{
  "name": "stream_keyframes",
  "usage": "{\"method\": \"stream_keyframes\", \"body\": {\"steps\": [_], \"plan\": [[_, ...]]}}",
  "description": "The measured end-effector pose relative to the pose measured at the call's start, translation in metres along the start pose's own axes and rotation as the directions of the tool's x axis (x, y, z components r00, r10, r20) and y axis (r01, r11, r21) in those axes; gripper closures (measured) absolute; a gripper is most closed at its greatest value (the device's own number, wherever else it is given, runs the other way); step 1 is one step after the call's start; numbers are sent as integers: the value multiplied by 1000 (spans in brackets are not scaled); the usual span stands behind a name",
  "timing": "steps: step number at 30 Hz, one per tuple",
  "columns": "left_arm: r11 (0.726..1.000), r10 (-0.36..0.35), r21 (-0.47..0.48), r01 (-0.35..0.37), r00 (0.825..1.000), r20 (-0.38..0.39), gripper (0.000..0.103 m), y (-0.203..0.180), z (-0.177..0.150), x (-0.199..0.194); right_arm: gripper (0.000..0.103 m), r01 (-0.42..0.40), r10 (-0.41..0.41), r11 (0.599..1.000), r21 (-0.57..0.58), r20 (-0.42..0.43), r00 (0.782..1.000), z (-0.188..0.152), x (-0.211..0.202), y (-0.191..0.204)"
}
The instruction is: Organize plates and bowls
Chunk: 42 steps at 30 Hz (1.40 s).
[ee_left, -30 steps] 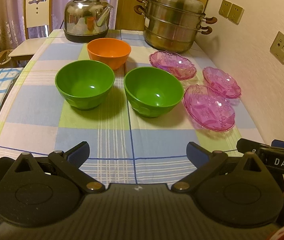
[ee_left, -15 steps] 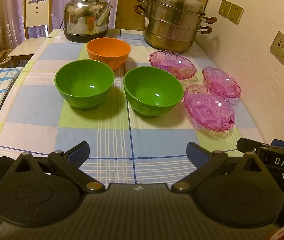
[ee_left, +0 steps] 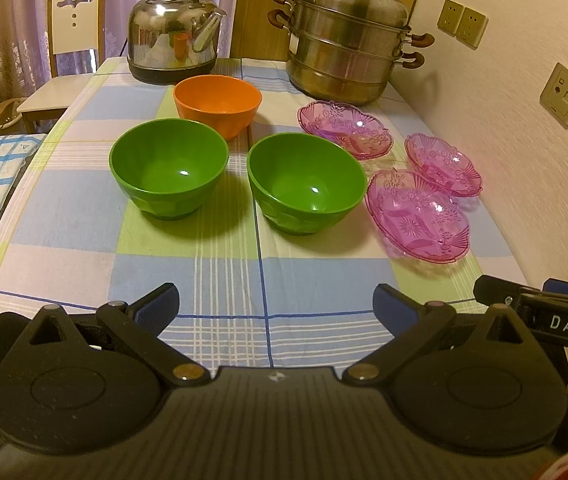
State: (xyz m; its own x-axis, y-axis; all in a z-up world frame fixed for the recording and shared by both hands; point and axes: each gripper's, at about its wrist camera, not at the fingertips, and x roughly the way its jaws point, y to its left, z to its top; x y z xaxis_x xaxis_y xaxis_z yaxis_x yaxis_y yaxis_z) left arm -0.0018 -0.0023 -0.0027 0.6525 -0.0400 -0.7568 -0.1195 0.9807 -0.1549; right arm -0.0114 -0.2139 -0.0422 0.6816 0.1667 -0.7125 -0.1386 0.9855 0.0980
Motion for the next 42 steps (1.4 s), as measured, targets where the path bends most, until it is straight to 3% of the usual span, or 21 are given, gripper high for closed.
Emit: {"method": "stream_keyframes", "body": {"steps": [30,42], "plan": [[1000,0,2,0,1000,1,0,-2,0,0,0,-1,1,1000,1,3,1000,0,-1,0],[999,-42,-25,42,999,-7,0,-1,5,10,0,13,-13,1000,27,6,1000,3,0,-8]]}}
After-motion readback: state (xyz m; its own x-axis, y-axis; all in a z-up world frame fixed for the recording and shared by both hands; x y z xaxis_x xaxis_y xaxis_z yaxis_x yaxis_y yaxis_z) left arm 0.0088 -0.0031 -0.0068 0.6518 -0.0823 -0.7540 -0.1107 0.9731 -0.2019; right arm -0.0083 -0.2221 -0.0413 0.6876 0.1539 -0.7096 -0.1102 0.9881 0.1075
